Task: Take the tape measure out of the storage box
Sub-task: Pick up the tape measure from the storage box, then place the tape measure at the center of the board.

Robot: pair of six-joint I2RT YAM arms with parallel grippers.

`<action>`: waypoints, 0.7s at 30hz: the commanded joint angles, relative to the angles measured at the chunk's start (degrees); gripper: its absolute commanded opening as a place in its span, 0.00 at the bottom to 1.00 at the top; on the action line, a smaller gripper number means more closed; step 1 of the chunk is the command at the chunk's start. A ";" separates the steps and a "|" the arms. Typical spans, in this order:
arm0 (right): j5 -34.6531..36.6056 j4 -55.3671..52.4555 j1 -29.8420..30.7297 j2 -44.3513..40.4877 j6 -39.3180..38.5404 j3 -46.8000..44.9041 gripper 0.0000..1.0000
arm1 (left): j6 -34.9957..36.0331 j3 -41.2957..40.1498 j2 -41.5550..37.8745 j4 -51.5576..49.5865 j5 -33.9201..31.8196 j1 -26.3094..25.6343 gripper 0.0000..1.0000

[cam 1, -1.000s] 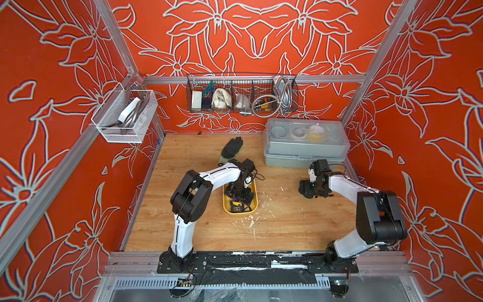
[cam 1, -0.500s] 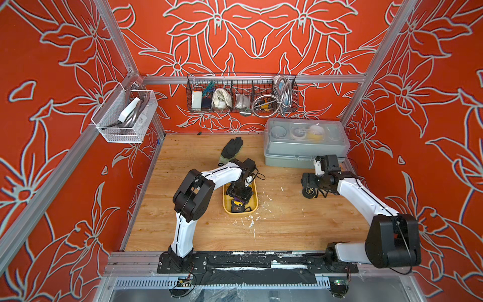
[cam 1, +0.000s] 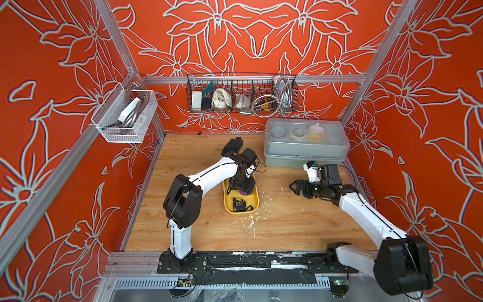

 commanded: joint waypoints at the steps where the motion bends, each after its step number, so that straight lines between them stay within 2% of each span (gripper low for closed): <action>1: -10.48 6.13 0.93 -1.06 1.91 -2.06 0.98 | 0.14 0.93 -3.80 -1.82 1.95 -0.23 0.45; 6: -25.25 17.18 1.38 1.27 9.78 -2.28 0.97 | 1.25 -1.73 -7.30 -1.21 4.09 -0.24 0.45; 12: -36.00 21.92 3.16 7.28 17.26 3.01 0.90 | 3.97 -6.66 -13.69 3.38 6.87 -0.28 0.45; 16: -38.31 19.09 7.01 10.12 17.67 7.60 0.88 | 4.32 -9.15 -17.26 7.41 8.22 -0.25 0.45; 21: -37.88 19.20 11.53 13.81 19.54 11.18 0.83 | 3.97 -9.31 -17.17 8.55 9.67 -0.33 0.45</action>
